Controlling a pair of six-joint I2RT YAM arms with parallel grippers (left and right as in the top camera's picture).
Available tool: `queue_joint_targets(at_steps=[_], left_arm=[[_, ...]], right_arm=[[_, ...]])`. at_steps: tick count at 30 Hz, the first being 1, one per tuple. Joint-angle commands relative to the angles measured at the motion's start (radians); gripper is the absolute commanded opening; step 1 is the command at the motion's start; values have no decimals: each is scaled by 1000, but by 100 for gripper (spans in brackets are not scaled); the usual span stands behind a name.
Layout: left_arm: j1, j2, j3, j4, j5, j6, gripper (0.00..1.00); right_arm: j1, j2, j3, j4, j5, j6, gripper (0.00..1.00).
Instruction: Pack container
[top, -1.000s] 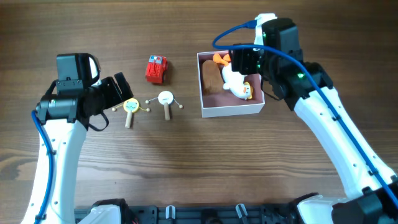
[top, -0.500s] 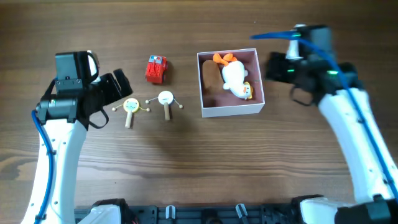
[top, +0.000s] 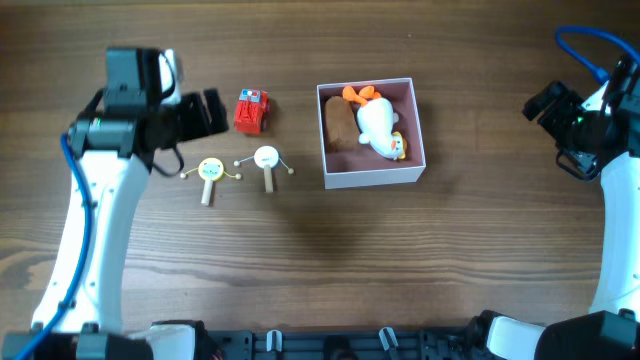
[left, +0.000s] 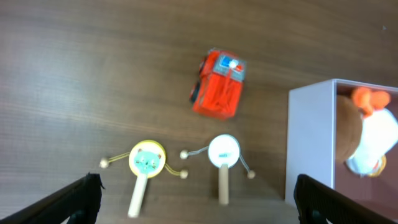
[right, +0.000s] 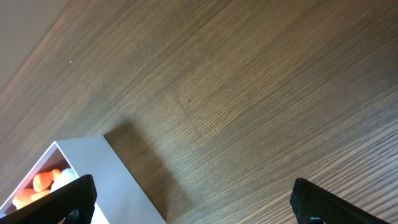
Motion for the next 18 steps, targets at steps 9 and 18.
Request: queue_joint_targets(at_steps=[9,18], left_arm=[[-129,537,315,-11,-53,261,100],[-136,733,315,86,-70,290,98]], right_arm=[[1,10,-1,0,-19,17,100],[1,10,-1,0,-19,17,100]])
